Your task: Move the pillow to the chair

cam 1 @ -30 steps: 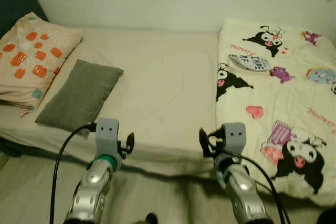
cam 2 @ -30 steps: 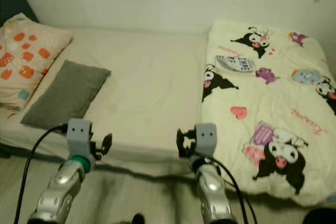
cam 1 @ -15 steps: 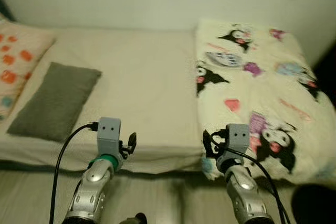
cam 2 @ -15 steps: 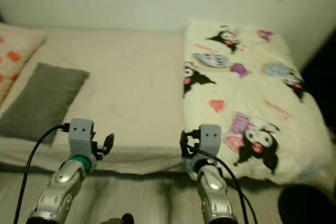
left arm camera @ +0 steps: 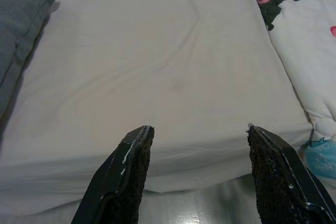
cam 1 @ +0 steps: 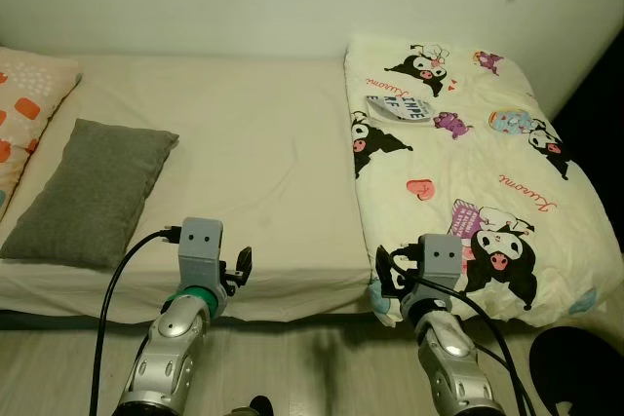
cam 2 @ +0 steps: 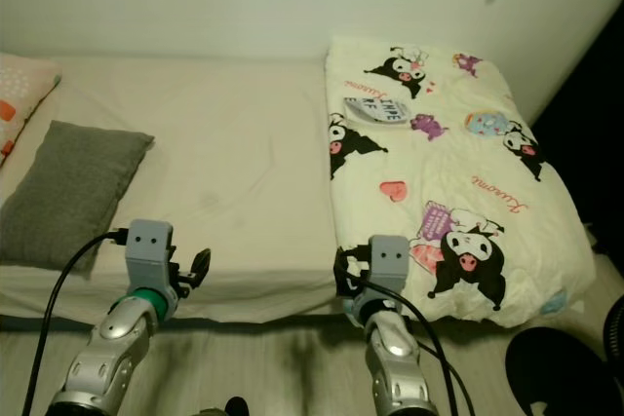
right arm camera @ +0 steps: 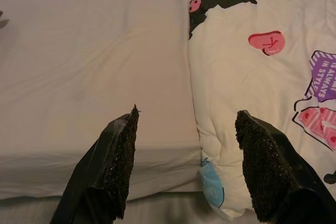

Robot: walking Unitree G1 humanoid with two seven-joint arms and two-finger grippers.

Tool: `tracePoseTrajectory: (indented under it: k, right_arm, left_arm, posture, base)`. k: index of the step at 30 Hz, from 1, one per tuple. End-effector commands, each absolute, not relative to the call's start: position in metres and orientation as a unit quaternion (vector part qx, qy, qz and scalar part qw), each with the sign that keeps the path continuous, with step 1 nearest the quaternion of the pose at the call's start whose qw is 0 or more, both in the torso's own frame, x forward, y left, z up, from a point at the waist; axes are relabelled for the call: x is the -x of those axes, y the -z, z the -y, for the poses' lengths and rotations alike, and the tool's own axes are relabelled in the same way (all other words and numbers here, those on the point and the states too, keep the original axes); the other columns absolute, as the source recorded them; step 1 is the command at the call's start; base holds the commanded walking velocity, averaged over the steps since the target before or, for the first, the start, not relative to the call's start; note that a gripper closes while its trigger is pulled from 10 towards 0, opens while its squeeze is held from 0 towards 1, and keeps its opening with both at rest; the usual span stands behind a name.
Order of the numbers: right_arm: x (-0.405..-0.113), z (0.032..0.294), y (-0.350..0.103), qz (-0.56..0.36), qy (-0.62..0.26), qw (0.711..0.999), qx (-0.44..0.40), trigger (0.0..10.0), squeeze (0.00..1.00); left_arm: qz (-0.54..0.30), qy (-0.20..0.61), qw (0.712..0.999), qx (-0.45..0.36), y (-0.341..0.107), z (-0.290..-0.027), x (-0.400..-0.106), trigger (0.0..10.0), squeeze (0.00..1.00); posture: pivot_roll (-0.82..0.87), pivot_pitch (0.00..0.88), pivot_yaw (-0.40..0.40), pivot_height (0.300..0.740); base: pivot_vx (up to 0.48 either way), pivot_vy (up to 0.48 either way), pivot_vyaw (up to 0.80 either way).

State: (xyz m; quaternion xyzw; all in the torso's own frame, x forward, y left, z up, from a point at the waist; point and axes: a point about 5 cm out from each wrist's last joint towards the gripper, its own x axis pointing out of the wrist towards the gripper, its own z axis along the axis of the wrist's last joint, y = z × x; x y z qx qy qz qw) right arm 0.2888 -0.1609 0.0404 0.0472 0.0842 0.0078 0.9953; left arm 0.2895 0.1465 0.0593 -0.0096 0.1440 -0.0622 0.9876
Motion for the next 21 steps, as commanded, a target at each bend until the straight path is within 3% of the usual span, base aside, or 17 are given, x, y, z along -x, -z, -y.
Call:
tracePoseTrajectory:
  k: [1, 10, 14, 21]
  right_arm:
    - [-0.2868, 0.1608, -0.0364, -0.095, -0.006, 0.994, -0.05, 10.0, 0.0]
    - [-0.2868, 0.1592, -0.0361, -0.097, -0.008, 0.994, -0.05, 10.0, 0.0]
    - [-0.2867, 0.1587, -0.0358, -0.098, -0.01, 0.994, -0.049, 10.0, 0.0]
    - [-0.2855, 0.1582, -0.0344, -0.1, -0.009, 0.994, -0.051, 10.0, 0.0]
  left_arm:
    - [-0.151, 0.066, 0.986, 0.009, -0.0573, -0.1452, -0.2877, 10.0, 0.0]
    - [-0.155, 0.067, 0.986, 0.01, -0.0576, -0.1462, -0.2868, 10.0, 0.0]
    - [-0.162, 0.075, 0.984, 0.02, -0.0576, -0.146, -0.2845, 10.0, 0.0]
    - [-0.174, 0.068, 0.982, 0.003, -0.0554, -0.1513, -0.2828, 10.0, 0.0]
  posture:
    - [0.07, 0.0, 0.07, 0.74]
    - [0.07, 0.0, 0.067, 0.74]
    - [0.08, 0.0, 0.068, 0.74]
    - [0.08, 0.0, 0.071, 0.74]
  base:
    - [0.0, 0.442, 0.0]
    - [0.0, 0.448, 0.0]
    - [0.0, 0.0, 0.0]
    - [0.0, -0.48, 0.0]
